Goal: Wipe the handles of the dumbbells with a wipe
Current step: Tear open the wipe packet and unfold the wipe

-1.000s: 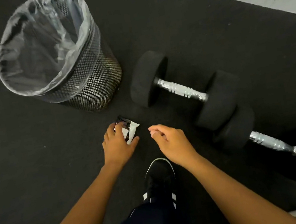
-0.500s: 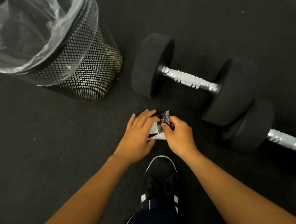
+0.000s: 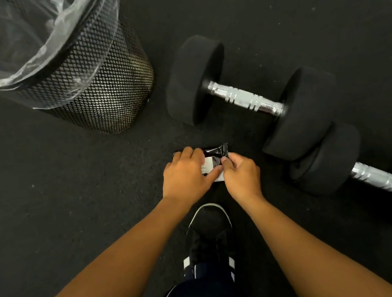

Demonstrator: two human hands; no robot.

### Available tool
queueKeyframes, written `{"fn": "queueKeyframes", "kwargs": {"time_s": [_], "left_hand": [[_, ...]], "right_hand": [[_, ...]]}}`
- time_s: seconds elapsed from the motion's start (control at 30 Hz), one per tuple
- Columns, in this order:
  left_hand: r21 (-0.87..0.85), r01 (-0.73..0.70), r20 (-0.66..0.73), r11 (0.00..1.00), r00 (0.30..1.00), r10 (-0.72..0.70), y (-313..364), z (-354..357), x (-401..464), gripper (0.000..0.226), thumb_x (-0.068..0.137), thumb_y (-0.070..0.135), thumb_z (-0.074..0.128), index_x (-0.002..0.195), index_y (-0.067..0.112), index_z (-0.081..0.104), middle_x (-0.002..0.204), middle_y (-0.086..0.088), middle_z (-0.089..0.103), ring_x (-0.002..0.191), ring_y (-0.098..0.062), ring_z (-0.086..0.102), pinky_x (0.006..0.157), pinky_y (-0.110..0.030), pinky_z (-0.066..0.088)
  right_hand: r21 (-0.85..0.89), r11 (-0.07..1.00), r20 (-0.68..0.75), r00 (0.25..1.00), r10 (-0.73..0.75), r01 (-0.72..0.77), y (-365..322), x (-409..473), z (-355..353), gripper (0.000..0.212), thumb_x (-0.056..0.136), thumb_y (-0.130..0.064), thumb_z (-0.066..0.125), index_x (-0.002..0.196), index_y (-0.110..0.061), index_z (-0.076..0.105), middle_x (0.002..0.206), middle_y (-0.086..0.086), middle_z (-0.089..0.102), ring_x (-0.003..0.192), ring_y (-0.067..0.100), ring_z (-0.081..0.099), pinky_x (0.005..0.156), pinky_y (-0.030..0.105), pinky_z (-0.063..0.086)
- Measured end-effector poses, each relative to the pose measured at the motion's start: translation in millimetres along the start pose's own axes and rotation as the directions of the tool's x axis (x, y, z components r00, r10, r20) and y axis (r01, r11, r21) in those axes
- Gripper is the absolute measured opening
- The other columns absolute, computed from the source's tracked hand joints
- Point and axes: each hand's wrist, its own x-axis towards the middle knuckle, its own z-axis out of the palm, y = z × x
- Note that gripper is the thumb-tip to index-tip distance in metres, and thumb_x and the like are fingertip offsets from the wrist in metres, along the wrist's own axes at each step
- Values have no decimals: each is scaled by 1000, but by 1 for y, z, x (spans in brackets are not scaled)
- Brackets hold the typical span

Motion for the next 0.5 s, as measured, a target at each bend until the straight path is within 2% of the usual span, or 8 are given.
{"fn": "queueKeyframes", "kwargs": {"time_s": [0.13, 0.27, 0.33, 0.4, 0.5], "left_hand": [[73, -6, -19, 997, 1000, 7, 7, -4, 3, 50, 88, 68, 51, 99, 21, 63, 98, 0, 64, 89, -20, 64, 62, -33, 50], [98, -47, -49, 994, 997, 52, 13, -5, 0, 37, 95, 53, 51, 96, 19, 66, 94, 0, 66, 82, -18, 65, 58, -29, 46], [92, -79, -58, 993, 995, 85, 15, -5, -2, 31, 97, 44, 51, 94, 18, 67, 92, 1, 67, 83, -18, 65, 58, -30, 46], [20, -64, -60, 998, 996, 65, 15, -4, -2, 26, 97, 38, 51, 94, 18, 68, 94, 1, 67, 87, -18, 64, 63, -32, 51], [-149, 8, -49, 989, 999, -16, 13, -3, -5, 19, 96, 33, 56, 89, 19, 67, 92, 2, 67, 89, -16, 62, 67, -31, 50]], "right_hand": [[33, 999, -15, 1000, -23, 24, 0, -4, -2, 16, 103, -25, 54, 96, -22, 67, 81, -3, 69, 77, 12, 67, 74, 38, 58], [37, 995, -63, 994, -89, 91, 2, -12, 3, 11, 102, -21, 58, 109, -22, 66, 87, -9, 69, 77, 5, 67, 66, 24, 54], [41, 992, -85, 989, -118, 122, 4, -16, 7, 22, 102, -18, 58, 123, -19, 64, 97, -7, 71, 84, 5, 69, 69, 19, 53], [31, 988, -110, 982, -150, 154, 7, -20, 10, 37, 101, -14, 59, 138, -18, 56, 115, 0, 69, 96, 7, 65, 79, 16, 52], [-70, 967, -147, 957, -252, 244, 11, -30, 15, 53, 98, -9, 60, 149, -18, 46, 138, 1, 51, 114, 5, 50, 87, 2, 38]]}}
